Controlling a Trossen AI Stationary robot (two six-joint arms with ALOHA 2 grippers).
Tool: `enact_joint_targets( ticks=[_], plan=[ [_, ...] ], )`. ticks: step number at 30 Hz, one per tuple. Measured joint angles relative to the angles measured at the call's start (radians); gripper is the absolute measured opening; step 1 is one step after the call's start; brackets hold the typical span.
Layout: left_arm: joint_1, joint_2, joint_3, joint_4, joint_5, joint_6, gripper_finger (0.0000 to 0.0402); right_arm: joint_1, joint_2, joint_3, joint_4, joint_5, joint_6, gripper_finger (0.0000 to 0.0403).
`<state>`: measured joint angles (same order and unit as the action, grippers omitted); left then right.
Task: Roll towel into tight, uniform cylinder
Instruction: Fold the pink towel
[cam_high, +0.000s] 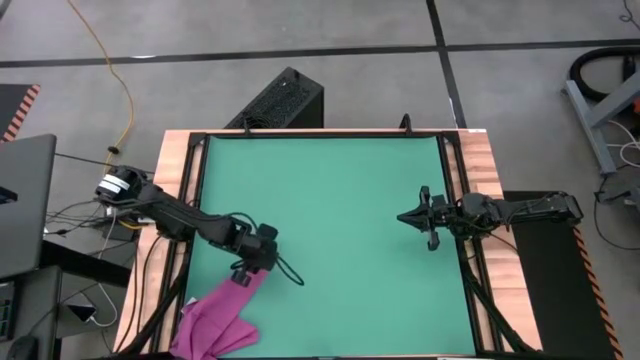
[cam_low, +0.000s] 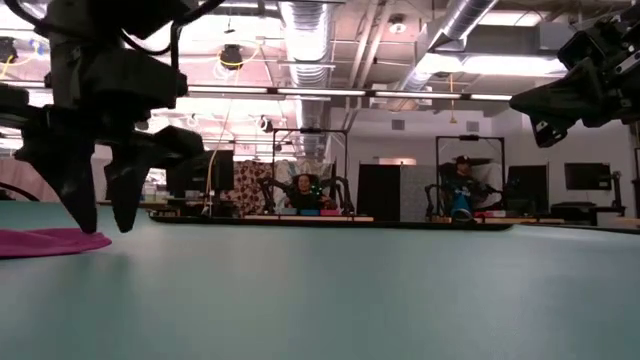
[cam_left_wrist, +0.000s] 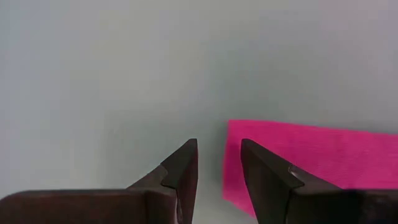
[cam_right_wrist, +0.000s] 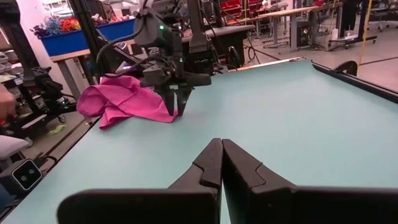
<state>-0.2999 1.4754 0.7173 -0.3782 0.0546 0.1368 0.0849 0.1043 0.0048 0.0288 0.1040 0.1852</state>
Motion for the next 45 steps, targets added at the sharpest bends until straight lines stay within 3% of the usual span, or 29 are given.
enact_joint_targets(
  ticks=[10, 17, 22, 27, 34, 39, 45],
  plan=[
    [0.003, 0.000, -0.035, 0.026, 0.072, -0.005, 0.0076, 0.000, 0.000, 0.000, 0.000, 0.000, 0.000, 0.0033],
    [0.000, 0.052, -0.026, 0.037, 0.024, -0.046, 0.0008, 0.000, 0.000, 0.000, 0.001, 0.000, 0.000, 0.0033],
    [-0.003, 0.073, 0.026, -0.001, -0.025, -0.069, 0.0001, 0.000, 0.000, 0.000, 0.010, 0.000, 0.026, 0.0033],
    [0.003, 0.042, 0.183, -0.087, -0.218, -0.028, 0.0000, 0.000, 0.000, 0.000, 0.018, 0.000, 0.053, 0.0033],
    [0.010, 0.037, 0.461, -0.137, -0.549, 0.176, 0.0000, -0.001, 0.000, 0.000, 0.050, 0.002, 0.053, 0.0033],
    [0.066, 0.039, 0.611, -0.122, -0.610, 0.270, 0.0000, 0.000, 0.008, 0.000, 0.102, 0.025, 0.053, 0.0033],
    [0.192, 0.039, 0.715, -0.083, -0.614, 0.232, 0.0000, 0.002, 0.120, 0.000, 0.128, 0.058, 0.104, 0.0033]
  ],
)
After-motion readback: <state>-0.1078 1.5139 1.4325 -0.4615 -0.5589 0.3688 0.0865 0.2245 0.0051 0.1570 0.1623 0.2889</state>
